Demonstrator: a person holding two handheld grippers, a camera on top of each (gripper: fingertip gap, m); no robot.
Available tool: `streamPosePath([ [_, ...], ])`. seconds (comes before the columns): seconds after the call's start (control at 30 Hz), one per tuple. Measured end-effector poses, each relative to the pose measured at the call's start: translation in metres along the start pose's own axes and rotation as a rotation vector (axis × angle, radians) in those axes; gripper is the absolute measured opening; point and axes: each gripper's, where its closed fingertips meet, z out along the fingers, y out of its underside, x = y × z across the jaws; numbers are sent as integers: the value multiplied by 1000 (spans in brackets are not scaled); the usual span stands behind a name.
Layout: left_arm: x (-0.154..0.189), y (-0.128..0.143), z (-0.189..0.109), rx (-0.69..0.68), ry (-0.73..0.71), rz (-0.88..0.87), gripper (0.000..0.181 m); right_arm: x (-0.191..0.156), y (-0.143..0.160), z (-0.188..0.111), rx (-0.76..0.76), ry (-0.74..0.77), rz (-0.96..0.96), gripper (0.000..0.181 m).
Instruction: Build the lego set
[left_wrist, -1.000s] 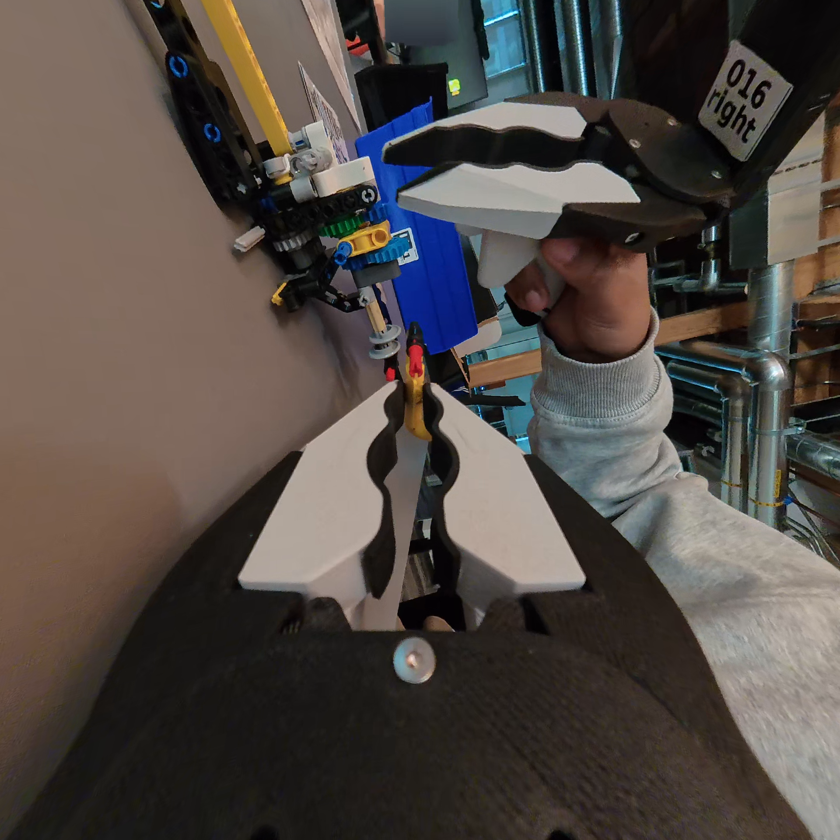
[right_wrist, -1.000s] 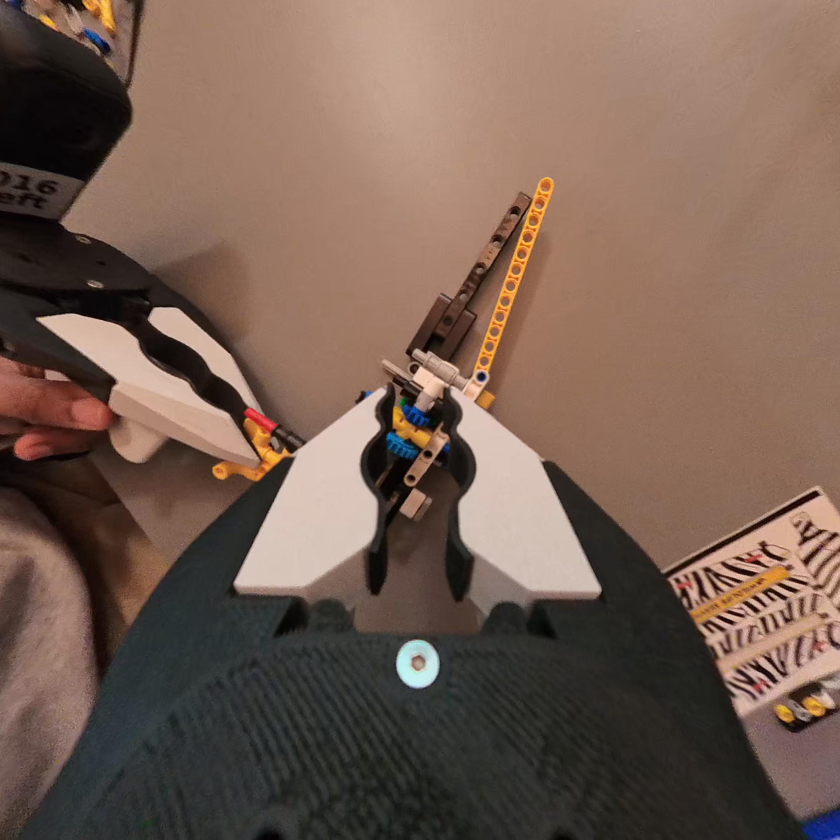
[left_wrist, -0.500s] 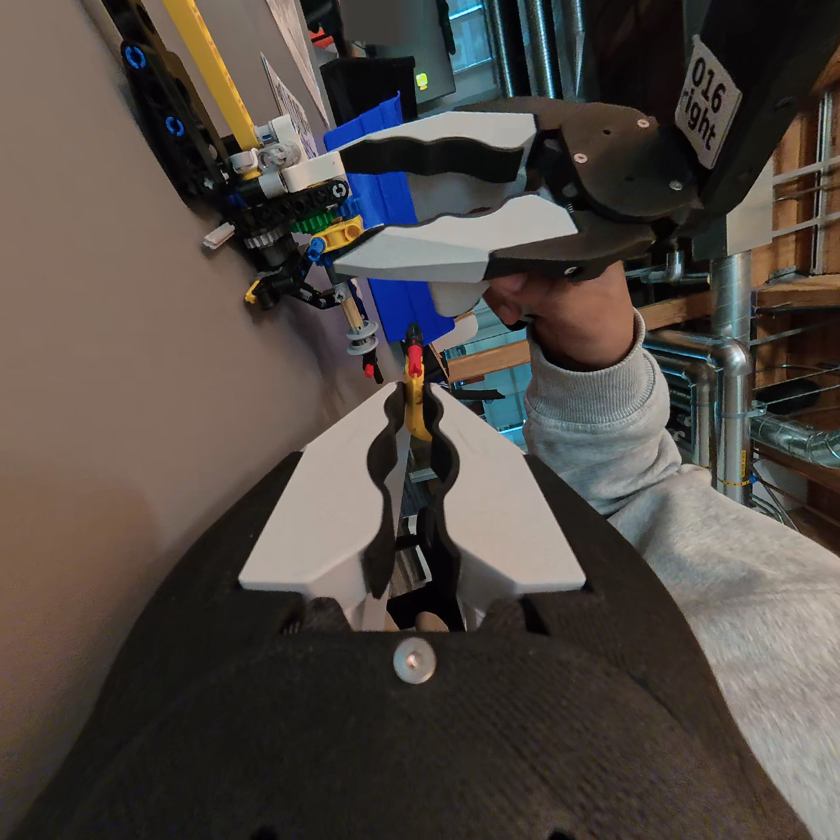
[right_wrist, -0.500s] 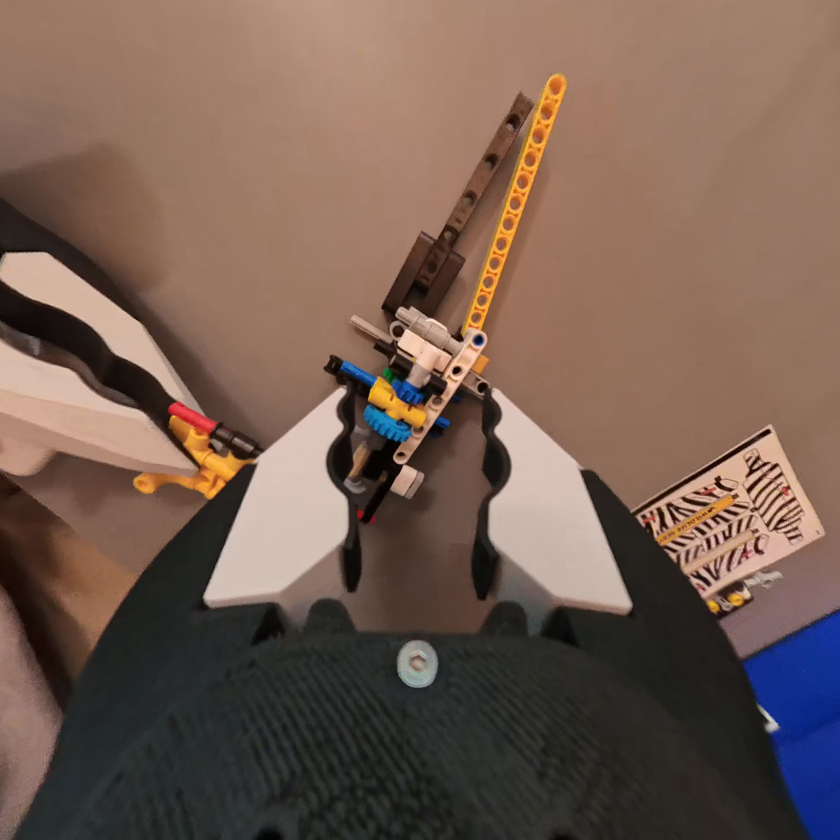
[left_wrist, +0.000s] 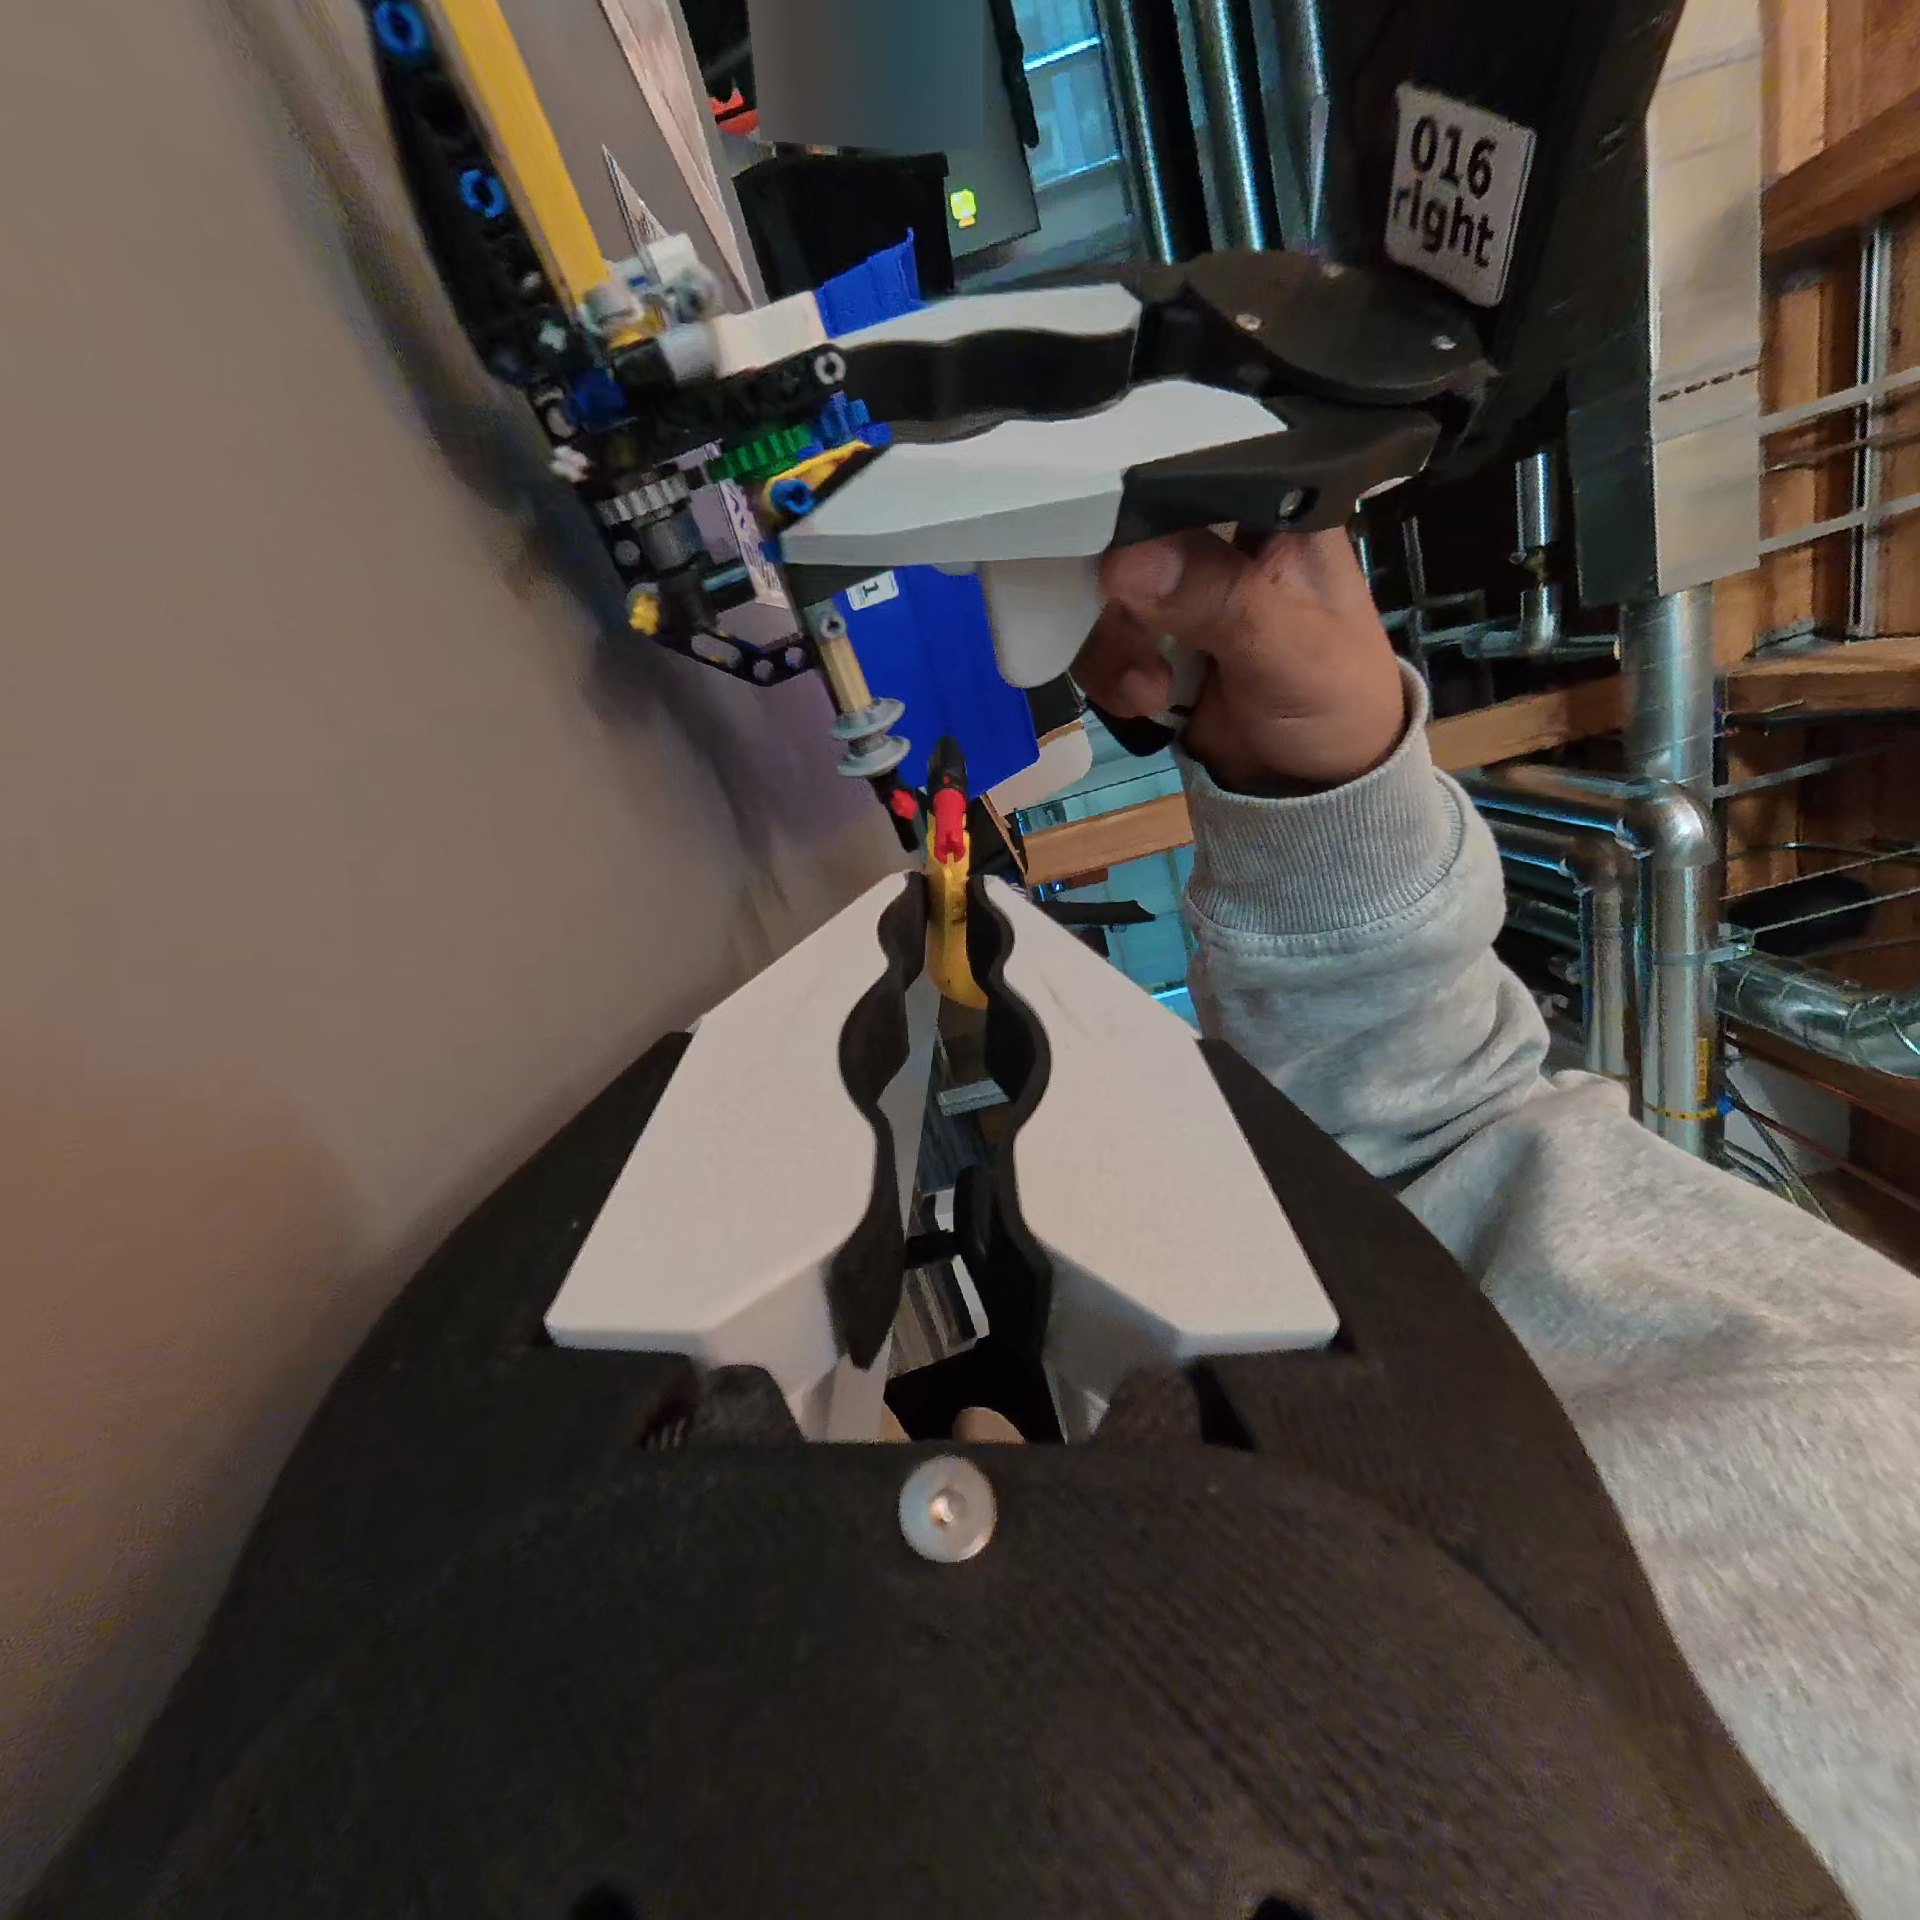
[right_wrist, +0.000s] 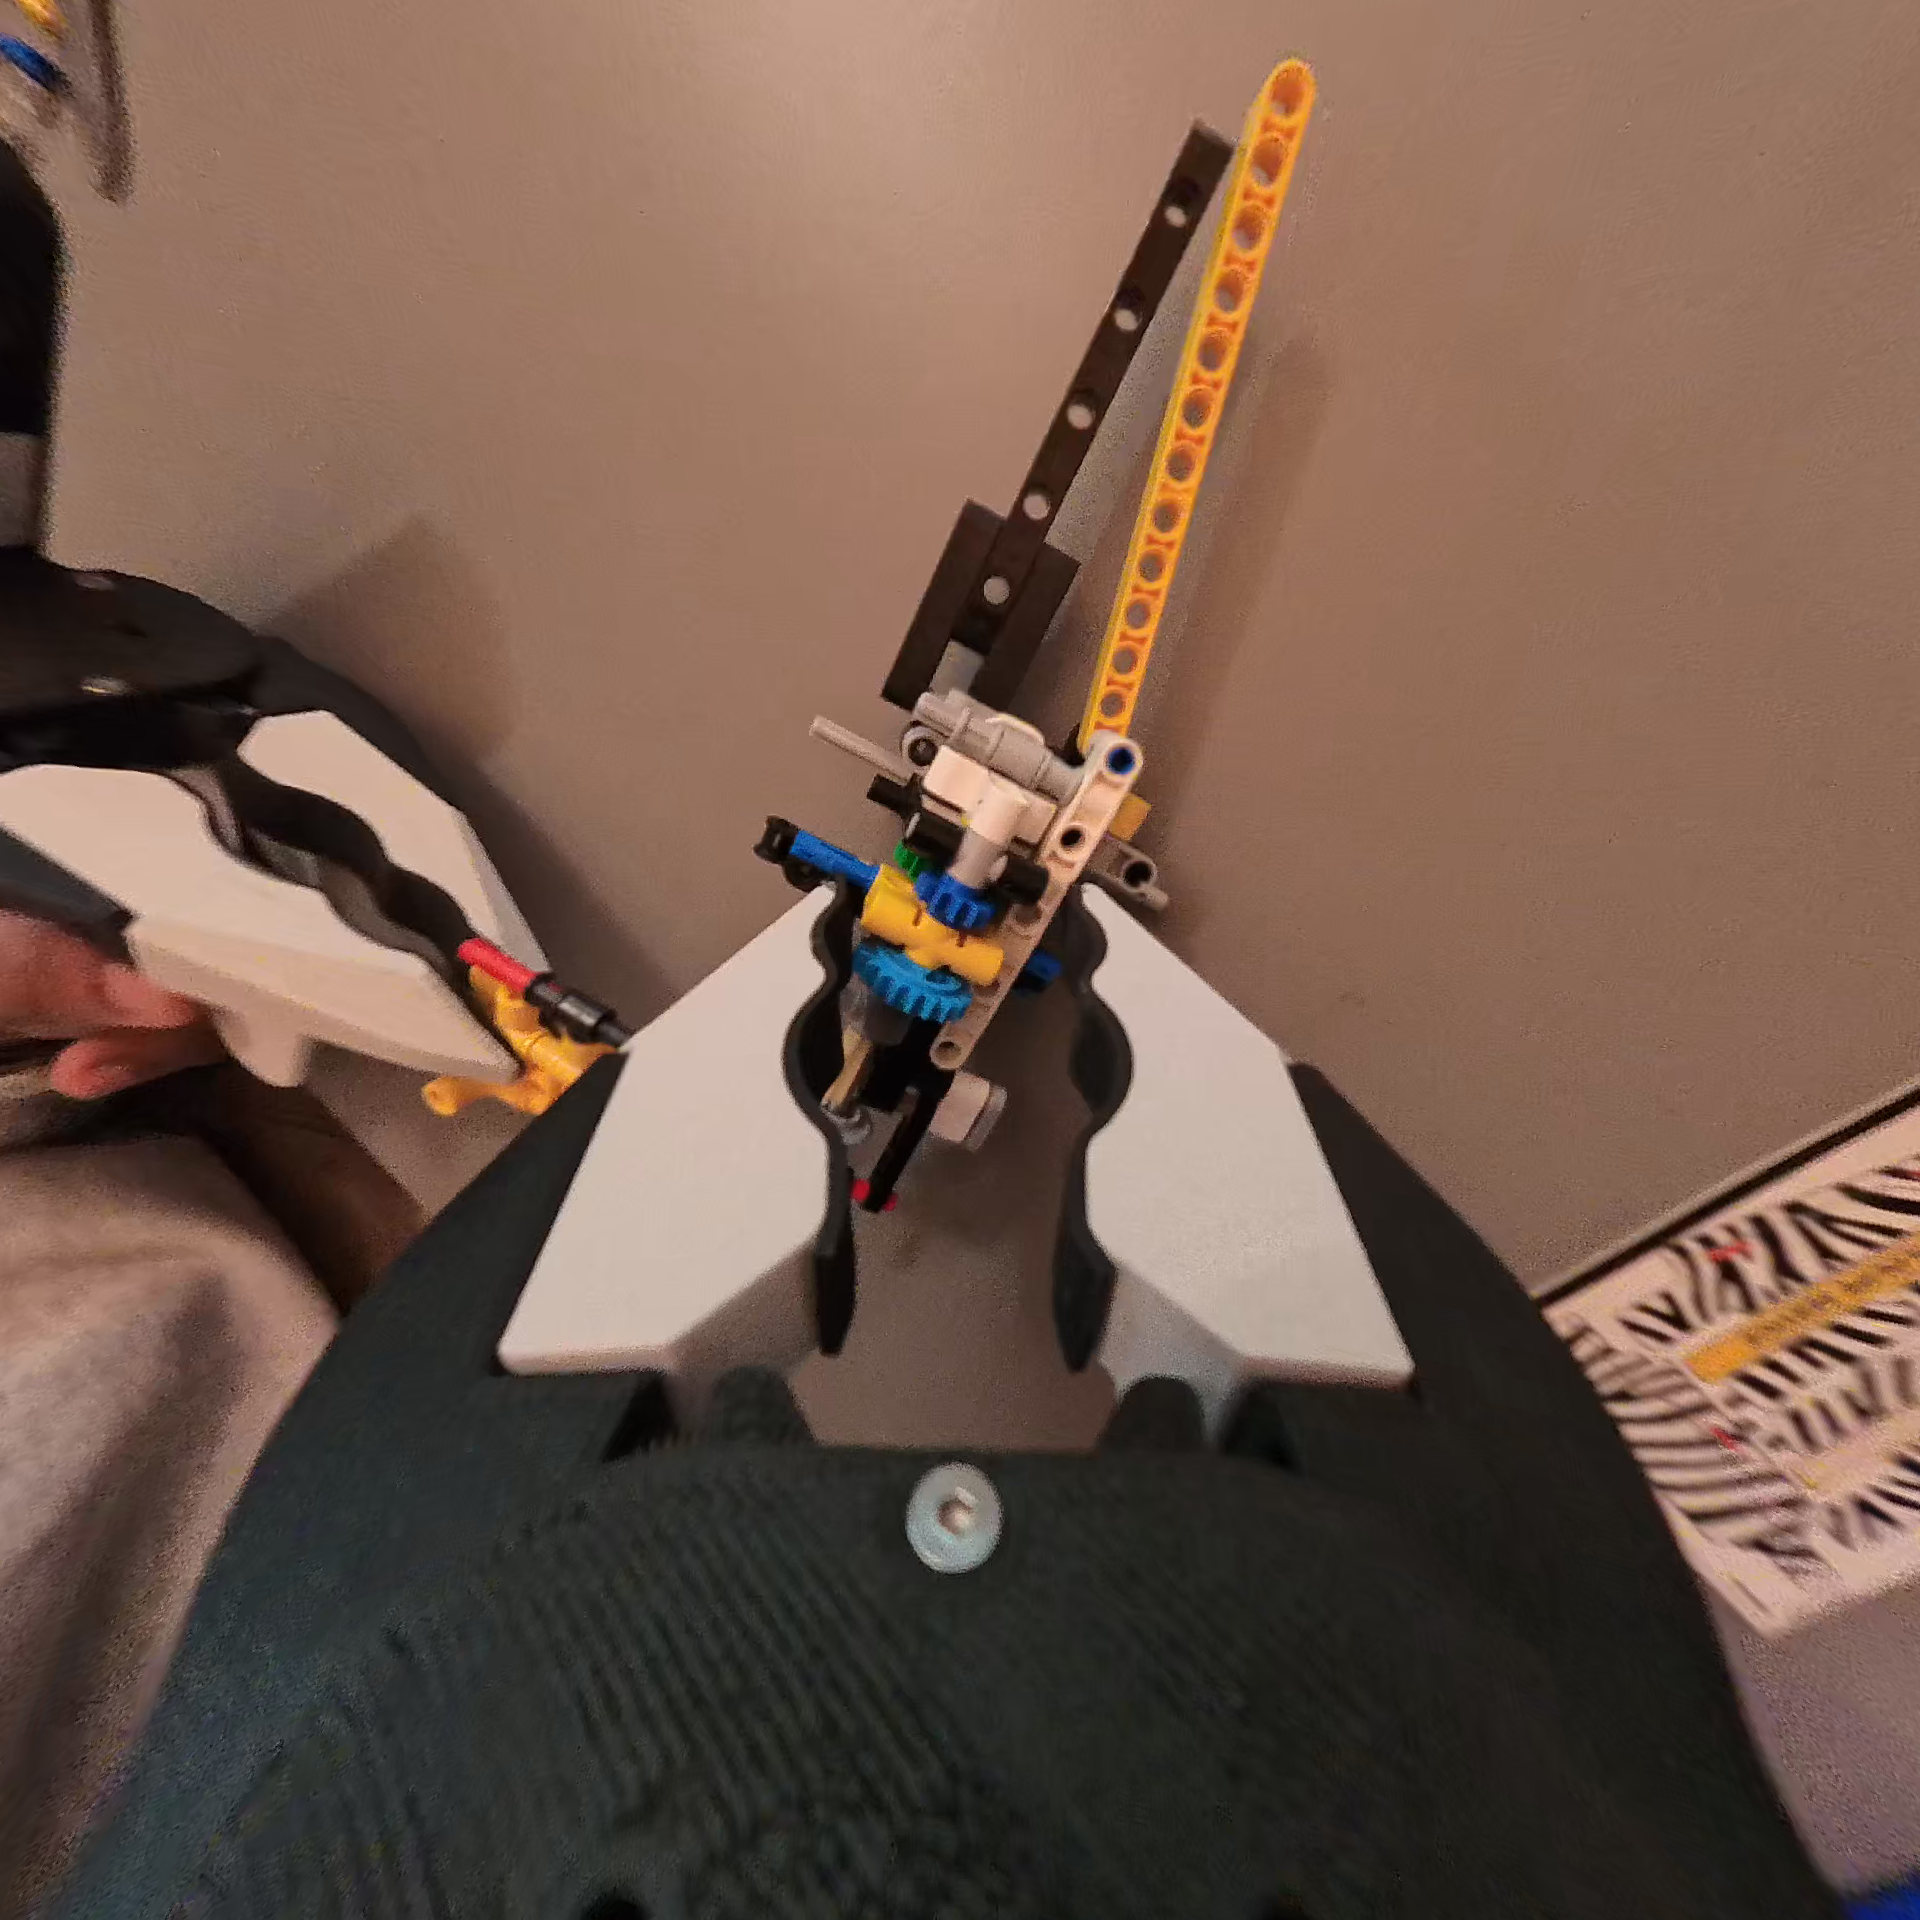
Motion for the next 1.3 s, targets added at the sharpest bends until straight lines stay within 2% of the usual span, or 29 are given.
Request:
streamPosePath([
  [0.23, -12, -11, -16, 35, -92, 15, 5, -17, -8, -10, 228, -201, 106, 39],
  [0.4, -21, -6, -12, 13, -186, 67, 5, -26, -11, -16, 363, -202, 71, 38],
  [0.63, -23, -9, -13, 25, -216, 95, 4, -36, -11, -24, 484, -196, -19, 38],
  [0.93, -18, -7, -5, -51, -272, 160, 5, -41, -12, -26, 534, -141, -105, 38],
  [1.3, -23, -5, 1, -64, -311, 188, 5, -44, -13, -25, 531, -56, -159, 38],
])
